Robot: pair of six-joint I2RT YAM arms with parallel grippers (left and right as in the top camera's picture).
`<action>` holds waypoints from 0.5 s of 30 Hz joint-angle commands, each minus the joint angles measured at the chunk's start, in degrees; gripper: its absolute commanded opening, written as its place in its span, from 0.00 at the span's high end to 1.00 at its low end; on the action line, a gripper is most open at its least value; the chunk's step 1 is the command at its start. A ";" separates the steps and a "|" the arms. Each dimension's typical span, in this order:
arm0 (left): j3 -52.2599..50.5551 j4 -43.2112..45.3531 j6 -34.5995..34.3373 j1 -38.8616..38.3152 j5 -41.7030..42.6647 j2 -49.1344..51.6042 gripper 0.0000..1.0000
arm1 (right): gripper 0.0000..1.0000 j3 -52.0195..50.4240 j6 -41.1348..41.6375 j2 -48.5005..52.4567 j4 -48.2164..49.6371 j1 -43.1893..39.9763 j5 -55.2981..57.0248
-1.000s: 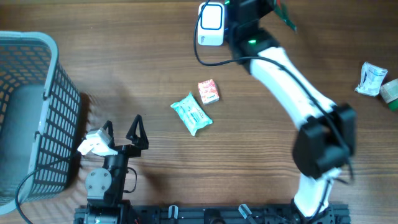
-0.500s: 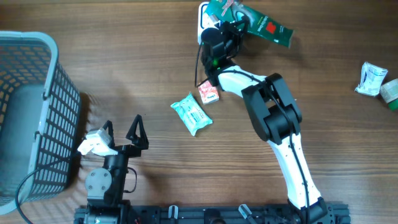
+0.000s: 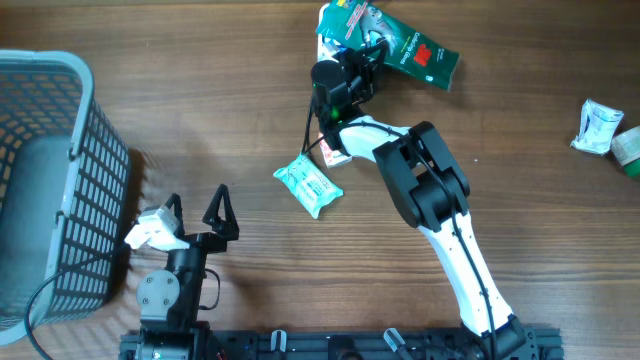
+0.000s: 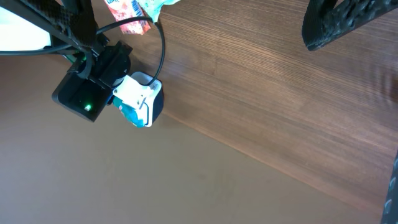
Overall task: Scan the item barcode
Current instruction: 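Hold the gloves package at the scanner, turning it with the right gripper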
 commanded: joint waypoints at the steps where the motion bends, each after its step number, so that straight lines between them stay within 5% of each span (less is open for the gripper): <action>1: -0.37 0.00 0.94 0.26 0.68 -0.31 0.00 | 0.95 0.46 -6.56 3.43 -1.01 2.01 -1.36; 15: -0.37 0.00 0.94 0.26 0.68 -0.31 0.00 | 0.96 0.46 -6.32 3.08 -2.23 1.90 -1.60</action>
